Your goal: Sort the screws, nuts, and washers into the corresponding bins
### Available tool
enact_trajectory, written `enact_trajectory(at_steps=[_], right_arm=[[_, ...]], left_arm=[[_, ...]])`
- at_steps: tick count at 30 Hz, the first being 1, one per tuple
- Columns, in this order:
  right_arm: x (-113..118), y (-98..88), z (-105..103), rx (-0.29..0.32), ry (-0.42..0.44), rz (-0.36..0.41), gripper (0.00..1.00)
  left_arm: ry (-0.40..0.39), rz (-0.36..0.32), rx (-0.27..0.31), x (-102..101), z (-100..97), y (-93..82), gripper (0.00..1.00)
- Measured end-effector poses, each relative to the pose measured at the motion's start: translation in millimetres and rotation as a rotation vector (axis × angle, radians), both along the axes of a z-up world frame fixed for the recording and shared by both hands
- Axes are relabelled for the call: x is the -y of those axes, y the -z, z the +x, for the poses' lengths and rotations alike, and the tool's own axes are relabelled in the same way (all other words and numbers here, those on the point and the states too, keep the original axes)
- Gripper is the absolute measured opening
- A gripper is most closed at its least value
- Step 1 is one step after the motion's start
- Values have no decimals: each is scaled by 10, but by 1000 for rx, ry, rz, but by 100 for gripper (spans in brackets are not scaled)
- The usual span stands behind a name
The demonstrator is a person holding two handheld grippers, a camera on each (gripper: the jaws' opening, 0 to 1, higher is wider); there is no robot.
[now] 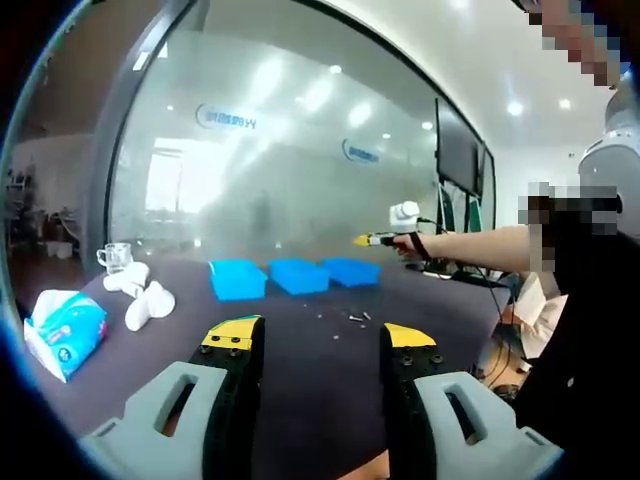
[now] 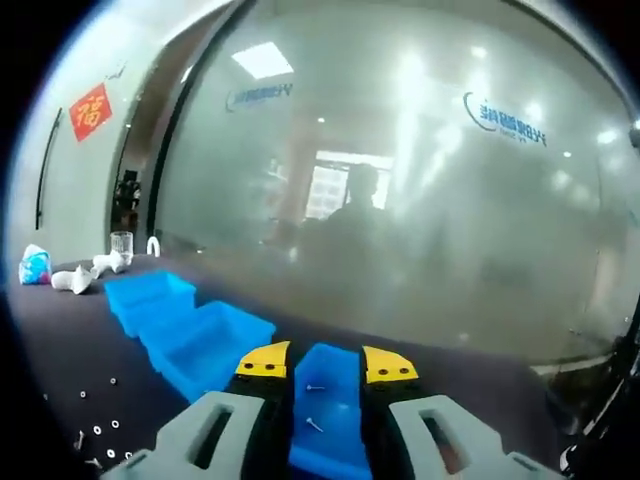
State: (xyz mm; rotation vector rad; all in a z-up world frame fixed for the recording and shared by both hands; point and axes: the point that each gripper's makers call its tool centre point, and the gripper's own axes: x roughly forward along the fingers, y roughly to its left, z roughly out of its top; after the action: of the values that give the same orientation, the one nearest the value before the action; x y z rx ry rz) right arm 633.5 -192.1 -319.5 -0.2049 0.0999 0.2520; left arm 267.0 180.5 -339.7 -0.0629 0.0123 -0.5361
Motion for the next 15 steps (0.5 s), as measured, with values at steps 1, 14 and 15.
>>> enact_trajectory(at_steps=[1,14,15], right_arm=[[19,2,-18,-1,1,7,22],[88,2,-513,15,-40,117,25],[69,0,-584,16,-49,124,25]], left_arm=[[0,1,1,1,-3,-2,46],[1,-4,-5,20,32,9,46],[3,-4,-5,27,36,9,46]])
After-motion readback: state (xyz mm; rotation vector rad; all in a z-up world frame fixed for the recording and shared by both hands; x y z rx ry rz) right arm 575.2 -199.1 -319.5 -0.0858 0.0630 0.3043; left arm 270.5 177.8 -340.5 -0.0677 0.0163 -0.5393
